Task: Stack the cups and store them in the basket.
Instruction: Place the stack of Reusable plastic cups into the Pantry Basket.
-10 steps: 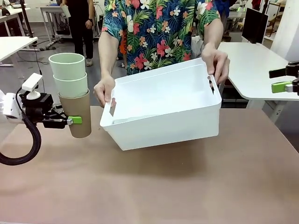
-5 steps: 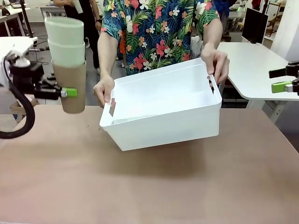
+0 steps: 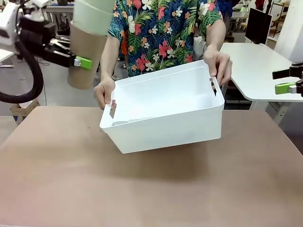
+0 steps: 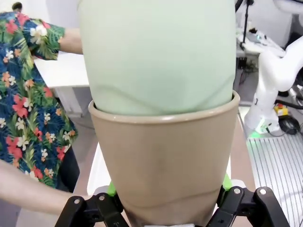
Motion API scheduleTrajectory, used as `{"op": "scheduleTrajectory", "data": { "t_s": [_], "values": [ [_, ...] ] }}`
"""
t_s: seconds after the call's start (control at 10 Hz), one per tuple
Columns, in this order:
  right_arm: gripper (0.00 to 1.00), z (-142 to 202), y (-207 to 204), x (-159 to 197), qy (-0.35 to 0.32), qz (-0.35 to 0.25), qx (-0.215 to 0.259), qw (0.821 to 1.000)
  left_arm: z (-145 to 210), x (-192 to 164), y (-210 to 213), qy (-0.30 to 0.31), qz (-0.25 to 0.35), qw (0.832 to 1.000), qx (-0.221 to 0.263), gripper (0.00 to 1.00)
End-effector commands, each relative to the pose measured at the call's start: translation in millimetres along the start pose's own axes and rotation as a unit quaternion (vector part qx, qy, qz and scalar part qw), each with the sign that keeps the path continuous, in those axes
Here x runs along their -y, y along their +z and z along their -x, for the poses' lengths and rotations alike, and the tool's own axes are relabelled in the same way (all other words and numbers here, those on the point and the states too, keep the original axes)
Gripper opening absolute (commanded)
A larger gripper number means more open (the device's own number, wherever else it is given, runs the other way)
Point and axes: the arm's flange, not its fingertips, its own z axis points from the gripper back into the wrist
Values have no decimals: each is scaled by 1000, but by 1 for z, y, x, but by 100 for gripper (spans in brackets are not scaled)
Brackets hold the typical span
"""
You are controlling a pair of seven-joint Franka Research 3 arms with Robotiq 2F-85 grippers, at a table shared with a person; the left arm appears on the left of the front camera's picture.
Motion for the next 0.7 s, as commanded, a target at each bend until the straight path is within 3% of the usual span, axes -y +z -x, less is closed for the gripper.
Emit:
{"op": "scheduleTrajectory", "data": {
  "t_s": [0.0,0.3,0.6],
  "values": [
    [100,-3,-2,2,5,0,15,1000,-21,-7,-29,-1,-3,998,-56,85],
    [100,-3,-2,2,5,0,15,1000,-52,-23,-81,-8,-2,993,-115,85],
    [100,-3,-2,2,5,0,15,1000,-59,-30,-137,-11,-2,989,-148,85]
  ]
}}
